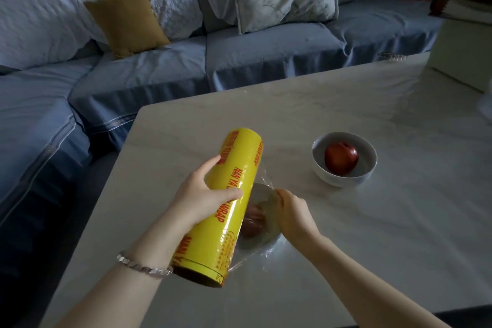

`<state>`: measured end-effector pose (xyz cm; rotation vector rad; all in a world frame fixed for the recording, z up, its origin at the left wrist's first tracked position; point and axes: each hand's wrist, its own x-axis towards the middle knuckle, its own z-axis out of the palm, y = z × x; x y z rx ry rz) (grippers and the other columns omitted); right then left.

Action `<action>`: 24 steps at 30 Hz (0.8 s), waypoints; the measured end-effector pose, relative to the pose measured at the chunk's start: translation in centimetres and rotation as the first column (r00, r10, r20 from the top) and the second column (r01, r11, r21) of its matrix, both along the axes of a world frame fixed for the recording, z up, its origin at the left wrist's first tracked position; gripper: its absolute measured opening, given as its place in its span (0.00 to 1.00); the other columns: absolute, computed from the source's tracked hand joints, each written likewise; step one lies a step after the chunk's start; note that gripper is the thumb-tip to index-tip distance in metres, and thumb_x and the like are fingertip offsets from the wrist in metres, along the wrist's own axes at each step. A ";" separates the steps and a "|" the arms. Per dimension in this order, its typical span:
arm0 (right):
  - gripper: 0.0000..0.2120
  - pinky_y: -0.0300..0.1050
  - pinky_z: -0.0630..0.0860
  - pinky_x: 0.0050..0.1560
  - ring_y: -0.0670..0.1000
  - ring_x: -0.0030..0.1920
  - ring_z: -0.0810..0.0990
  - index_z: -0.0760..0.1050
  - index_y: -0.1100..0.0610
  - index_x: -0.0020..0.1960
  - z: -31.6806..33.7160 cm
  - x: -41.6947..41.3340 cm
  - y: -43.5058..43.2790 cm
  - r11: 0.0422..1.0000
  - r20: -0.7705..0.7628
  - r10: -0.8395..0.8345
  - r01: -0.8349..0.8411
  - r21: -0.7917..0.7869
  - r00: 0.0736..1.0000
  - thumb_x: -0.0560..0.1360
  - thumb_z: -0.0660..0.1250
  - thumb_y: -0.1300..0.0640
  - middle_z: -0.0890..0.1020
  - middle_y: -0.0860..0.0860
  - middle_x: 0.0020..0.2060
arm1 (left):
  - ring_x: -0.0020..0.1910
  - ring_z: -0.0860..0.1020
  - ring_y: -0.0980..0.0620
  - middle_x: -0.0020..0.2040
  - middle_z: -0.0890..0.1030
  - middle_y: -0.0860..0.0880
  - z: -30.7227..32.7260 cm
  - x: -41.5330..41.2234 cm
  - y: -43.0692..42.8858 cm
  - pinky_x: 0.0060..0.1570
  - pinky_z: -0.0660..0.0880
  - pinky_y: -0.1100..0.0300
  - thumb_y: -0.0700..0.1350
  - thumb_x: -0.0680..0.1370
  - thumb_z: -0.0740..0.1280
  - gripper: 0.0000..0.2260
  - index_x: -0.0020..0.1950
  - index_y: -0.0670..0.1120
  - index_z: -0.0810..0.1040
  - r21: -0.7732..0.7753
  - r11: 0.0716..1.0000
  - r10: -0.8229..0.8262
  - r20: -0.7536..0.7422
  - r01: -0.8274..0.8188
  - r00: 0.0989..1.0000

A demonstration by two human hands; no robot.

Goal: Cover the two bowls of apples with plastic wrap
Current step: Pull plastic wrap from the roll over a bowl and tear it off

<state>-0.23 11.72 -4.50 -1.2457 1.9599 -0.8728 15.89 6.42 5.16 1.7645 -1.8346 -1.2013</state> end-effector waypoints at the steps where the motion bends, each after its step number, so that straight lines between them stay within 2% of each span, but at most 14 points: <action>1: 0.11 0.46 0.72 0.43 0.57 0.44 0.77 0.75 0.59 0.49 0.0 0.0 0.0 1.000 0.005 0.000 0.000 -0.001 1.000 0.76 0.55 0.60 0.81 0.57 0.45 | 0.54 0.76 0.48 0.62 0.73 0.52 -0.1 0.4 0.2 0.56 0.75 0.50 0.51 0.65 0.76 0.39 0.71 0.63 0.60 -0.046 0.999 0.020 0.059 -0.018 0.998; 3: 0.10 0.44 0.69 0.40 0.55 0.40 0.74 0.74 0.57 0.44 -0.1 0.0 -0.2 1.000 0.007 -0.007 0.007 -0.010 1.000 0.76 0.54 0.59 0.80 0.56 0.41 | 0.56 0.76 0.47 0.64 0.73 0.51 -0.3 1.1 0.6 0.57 0.74 0.51 0.55 0.64 0.75 0.40 0.72 0.63 0.58 -0.116 0.993 0.049 0.166 -0.029 0.985; 5: 0.10 0.43 0.68 0.39 0.55 0.38 0.71 0.73 0.56 0.41 -0.2 0.0 -0.3 1.000 -0.009 -0.003 0.003 -0.029 1.000 0.76 0.54 0.60 0.78 0.54 0.37 | 0.56 0.75 0.44 0.62 0.72 0.47 -0.5 1.4 1.3 0.56 0.73 0.51 0.59 0.65 0.72 0.41 0.72 0.64 0.54 -0.162 0.986 0.076 0.282 -0.030 0.956; 8: 0.09 0.42 0.66 0.38 0.53 0.37 0.70 0.73 0.55 0.42 -0.2 -0.1 -0.3 0.998 -0.027 0.007 -0.008 -0.054 1.000 0.76 0.55 0.61 0.76 0.51 0.35 | 0.58 0.72 0.41 0.61 0.67 0.44 -0.7 1.2 2.4 0.54 0.70 0.51 0.62 0.68 0.69 0.43 0.75 0.60 0.46 -0.211 0.977 0.101 0.477 0.002 0.873; 11: 0.10 0.41 0.66 0.39 0.54 0.37 0.71 0.75 0.56 0.44 -0.2 -0.2 -0.3 0.998 -0.060 0.019 -0.023 -0.060 0.998 0.76 0.55 0.62 0.77 0.51 0.36 | 0.61 0.68 0.40 0.63 0.65 0.41 -1.1 1.5 2.6 0.57 0.68 0.48 0.66 0.69 0.65 0.44 0.75 0.58 0.40 -0.184 0.983 0.097 0.559 0.009 0.823; 13: 0.11 0.43 0.68 0.39 0.55 0.39 0.74 0.76 0.58 0.48 -0.3 -0.2 -0.3 0.998 -0.073 0.023 -0.027 -0.063 0.997 0.76 0.55 0.62 0.79 0.52 0.38 | 0.63 0.66 0.40 0.65 0.66 0.42 -1.4 2.4 1.7 0.61 0.66 0.47 0.66 0.72 0.61 0.40 0.74 0.60 0.41 -0.104 0.994 0.076 0.481 -0.029 0.874; 15: 0.11 0.45 0.71 0.41 0.56 0.41 0.76 0.77 0.58 0.50 -0.3 -0.2 -0.3 0.997 -0.078 0.024 -0.029 -0.065 0.997 0.75 0.56 0.62 0.81 0.54 0.40 | 0.61 0.72 0.41 0.65 0.70 0.45 -1.4 3.3 0.8 0.62 0.69 0.45 0.64 0.69 0.59 0.37 0.74 0.62 0.45 0.023 0.997 0.060 0.237 -0.067 0.970; 17: 0.12 0.45 0.71 0.42 0.56 0.42 0.77 0.77 0.58 0.52 -0.3 -0.2 -0.2 0.997 -0.082 0.029 -0.035 -0.066 0.996 0.75 0.56 0.62 0.82 0.55 0.42 | 0.53 0.78 0.44 0.61 0.74 0.48 -1.2 4.2 0.2 0.55 0.76 0.45 0.58 0.64 0.63 0.38 0.73 0.61 0.52 0.126 0.988 0.095 -0.031 -0.090 0.995; 18: 0.12 0.44 0.71 0.42 0.56 0.42 0.77 0.77 0.57 0.52 -0.3 -0.3 -0.2 0.997 -0.080 0.031 -0.036 -0.068 0.996 0.76 0.56 0.62 0.82 0.55 0.42 | 0.50 0.79 0.44 0.58 0.76 0.47 -1.1 4.4 -0.1 0.50 0.78 0.48 0.56 0.63 0.66 0.39 0.72 0.58 0.55 0.186 0.979 0.111 -0.113 -0.088 0.987; 21: 0.13 0.44 0.71 0.43 0.55 0.43 0.77 0.77 0.58 0.53 -0.2 -0.3 -0.2 0.997 -0.076 0.029 -0.035 -0.075 0.997 0.76 0.56 0.62 0.82 0.55 0.43 | 0.42 0.82 0.48 0.50 0.81 0.46 -0.9 4.8 -0.2 0.35 0.78 0.58 0.56 0.58 0.71 0.38 0.66 0.52 0.65 0.307 0.952 0.072 -0.212 -0.003 0.975; 22: 0.13 0.43 0.70 0.42 0.55 0.43 0.76 0.77 0.59 0.53 -0.2 -0.2 -0.2 0.997 -0.071 0.024 -0.029 -0.077 0.997 0.76 0.55 0.63 0.82 0.55 0.43 | 0.41 0.83 0.48 0.50 0.81 0.46 -1.0 4.9 -0.2 0.33 0.78 0.59 0.57 0.56 0.72 0.39 0.65 0.53 0.65 0.295 0.956 0.061 -0.225 0.008 0.972; 24: 0.13 0.41 0.67 0.41 0.54 0.42 0.75 0.77 0.59 0.52 -0.1 -0.1 -0.2 0.997 -0.062 0.014 -0.019 -0.081 0.998 0.77 0.55 0.63 0.80 0.54 0.41 | 0.43 0.83 0.48 0.51 0.81 0.48 -1.3 5.0 -0.1 0.36 0.79 0.56 0.57 0.54 0.74 0.41 0.65 0.57 0.64 0.240 0.971 0.079 -0.252 -0.016 0.964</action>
